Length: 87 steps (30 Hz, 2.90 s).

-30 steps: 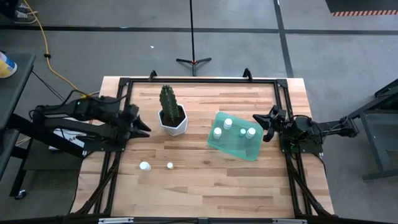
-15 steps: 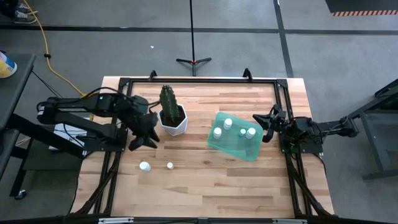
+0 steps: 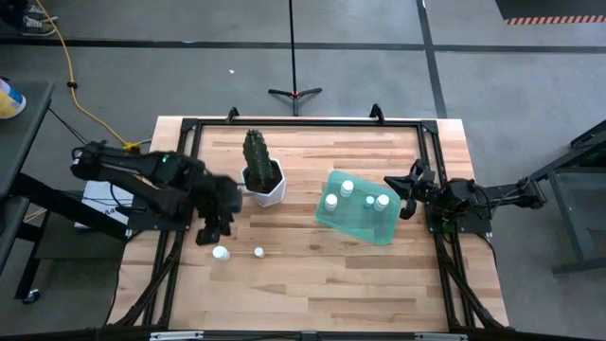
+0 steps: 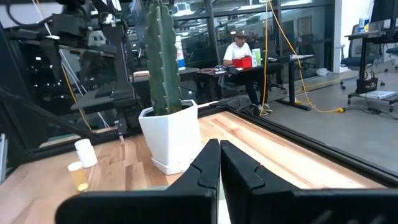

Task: Pick and place pill bottles into a basket
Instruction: Put the white pill bottle into the light green bin

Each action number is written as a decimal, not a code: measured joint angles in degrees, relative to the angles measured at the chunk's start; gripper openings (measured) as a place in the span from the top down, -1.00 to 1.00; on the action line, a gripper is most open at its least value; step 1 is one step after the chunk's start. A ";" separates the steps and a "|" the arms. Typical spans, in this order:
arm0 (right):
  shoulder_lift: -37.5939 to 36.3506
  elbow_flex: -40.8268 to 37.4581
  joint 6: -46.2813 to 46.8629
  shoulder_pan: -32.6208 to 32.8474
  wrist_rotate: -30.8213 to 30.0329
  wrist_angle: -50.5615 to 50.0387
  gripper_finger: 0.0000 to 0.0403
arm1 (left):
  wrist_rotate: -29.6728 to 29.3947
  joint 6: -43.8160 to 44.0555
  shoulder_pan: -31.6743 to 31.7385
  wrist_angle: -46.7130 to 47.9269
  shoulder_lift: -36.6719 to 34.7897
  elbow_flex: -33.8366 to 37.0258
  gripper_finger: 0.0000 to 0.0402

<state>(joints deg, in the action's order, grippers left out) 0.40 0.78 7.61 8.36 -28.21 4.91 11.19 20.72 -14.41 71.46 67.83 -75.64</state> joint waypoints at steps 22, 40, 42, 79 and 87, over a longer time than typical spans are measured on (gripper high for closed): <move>0.00 0.09 -1.68 0.00 0.15 -1.22 0.99 | -8.53 14.18 -17.95 0.62 8.03 8.12 -0.18; 0.00 0.09 -1.68 -0.02 -0.24 -1.40 0.99 | -4.06 12.53 -17.86 -8.92 8.05 22.99 -0.18; 0.00 0.09 -1.68 -0.02 -0.26 -1.42 0.99 | -4.30 12.51 -17.86 -8.93 8.03 22.99 -0.18; 0.02 0.07 -1.55 -0.01 -0.28 -1.38 1.00 | -6.19 12.68 -17.86 -13.05 15.30 25.66 -0.60; 0.00 0.02 -1.06 -0.01 -0.16 -1.27 1.00 | -5.33 12.73 -17.86 -17.20 15.30 28.01 -0.49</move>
<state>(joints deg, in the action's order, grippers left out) 0.40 0.80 6.55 8.35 -28.37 3.64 5.86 33.45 -32.27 54.25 83.13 -47.63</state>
